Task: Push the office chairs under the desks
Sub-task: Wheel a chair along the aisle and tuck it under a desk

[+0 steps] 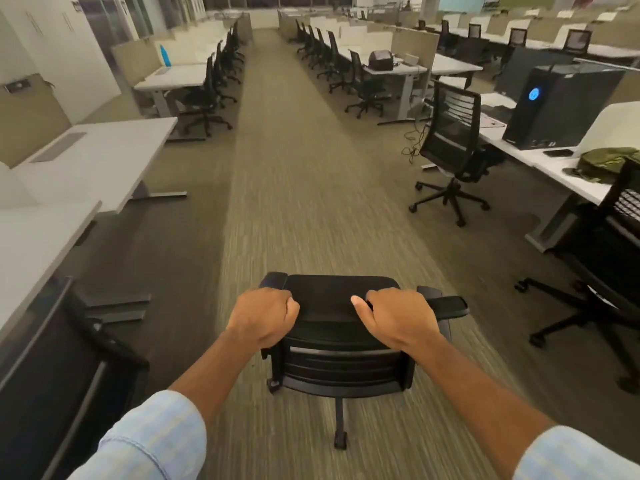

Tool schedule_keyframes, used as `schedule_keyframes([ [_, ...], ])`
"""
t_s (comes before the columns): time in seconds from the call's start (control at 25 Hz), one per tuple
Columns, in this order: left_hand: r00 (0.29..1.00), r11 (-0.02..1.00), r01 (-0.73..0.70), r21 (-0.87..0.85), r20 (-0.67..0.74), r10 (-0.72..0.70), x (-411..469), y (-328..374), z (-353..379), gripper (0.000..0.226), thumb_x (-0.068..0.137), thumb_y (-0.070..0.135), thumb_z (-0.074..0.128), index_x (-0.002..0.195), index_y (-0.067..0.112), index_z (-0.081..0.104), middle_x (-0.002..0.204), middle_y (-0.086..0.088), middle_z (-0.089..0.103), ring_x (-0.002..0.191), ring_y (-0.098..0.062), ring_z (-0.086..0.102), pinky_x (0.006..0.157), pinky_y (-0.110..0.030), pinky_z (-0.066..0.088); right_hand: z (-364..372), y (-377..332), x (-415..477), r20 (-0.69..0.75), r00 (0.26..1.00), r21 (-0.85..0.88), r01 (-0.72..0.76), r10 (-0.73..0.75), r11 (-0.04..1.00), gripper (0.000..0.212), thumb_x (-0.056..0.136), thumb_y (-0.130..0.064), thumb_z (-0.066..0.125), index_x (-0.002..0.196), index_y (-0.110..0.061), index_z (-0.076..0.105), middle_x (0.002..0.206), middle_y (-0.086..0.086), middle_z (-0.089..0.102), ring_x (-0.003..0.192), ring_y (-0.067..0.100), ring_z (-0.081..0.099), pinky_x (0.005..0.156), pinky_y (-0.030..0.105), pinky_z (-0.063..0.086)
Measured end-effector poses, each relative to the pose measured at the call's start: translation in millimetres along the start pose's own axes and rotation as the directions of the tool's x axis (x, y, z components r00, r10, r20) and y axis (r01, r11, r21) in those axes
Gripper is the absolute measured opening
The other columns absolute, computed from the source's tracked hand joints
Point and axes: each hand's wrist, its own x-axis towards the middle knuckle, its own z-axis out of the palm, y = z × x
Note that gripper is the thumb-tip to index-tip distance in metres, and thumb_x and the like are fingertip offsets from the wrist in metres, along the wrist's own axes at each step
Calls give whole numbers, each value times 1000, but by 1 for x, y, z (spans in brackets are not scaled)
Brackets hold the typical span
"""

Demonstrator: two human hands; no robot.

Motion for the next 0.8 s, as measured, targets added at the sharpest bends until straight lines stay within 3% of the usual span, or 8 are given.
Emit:
schedule_keyframes([
  [0.12,999,999,15,51,-45,-13,12,1,2,68,101,62,11,78,27,64,69,6,63,60,-14,57,55,-33,37,3,10,15,-7,1000,37,27,-26,999,71,105,-67,5,76,-26,55,64,-8,52,57,15,52,60,38,37],
  [0.32,995,995,88,39,-56,-86,25,0,9,80,98,72,5,83,27,70,68,7,65,60,-11,60,58,-34,49,9,19,45,-17,996,62,85,-84,994,67,103,-67,4,76,-27,51,64,-8,50,57,15,52,58,38,39],
  [0.52,984,989,148,28,-106,-144,53,-7,14,79,98,74,10,84,29,73,69,9,66,61,-8,57,53,-27,34,16,28,85,-21,988,52,152,-151,987,66,103,-66,4,76,-28,51,62,-9,49,54,12,46,57,37,35],
  [0.8,960,967,252,40,-139,-244,105,-31,11,63,100,70,18,71,31,59,64,8,58,58,-16,53,54,-33,32,29,32,164,-16,975,82,221,-220,972,55,110,-61,18,83,-26,51,73,-6,58,65,20,58,63,40,45],
])
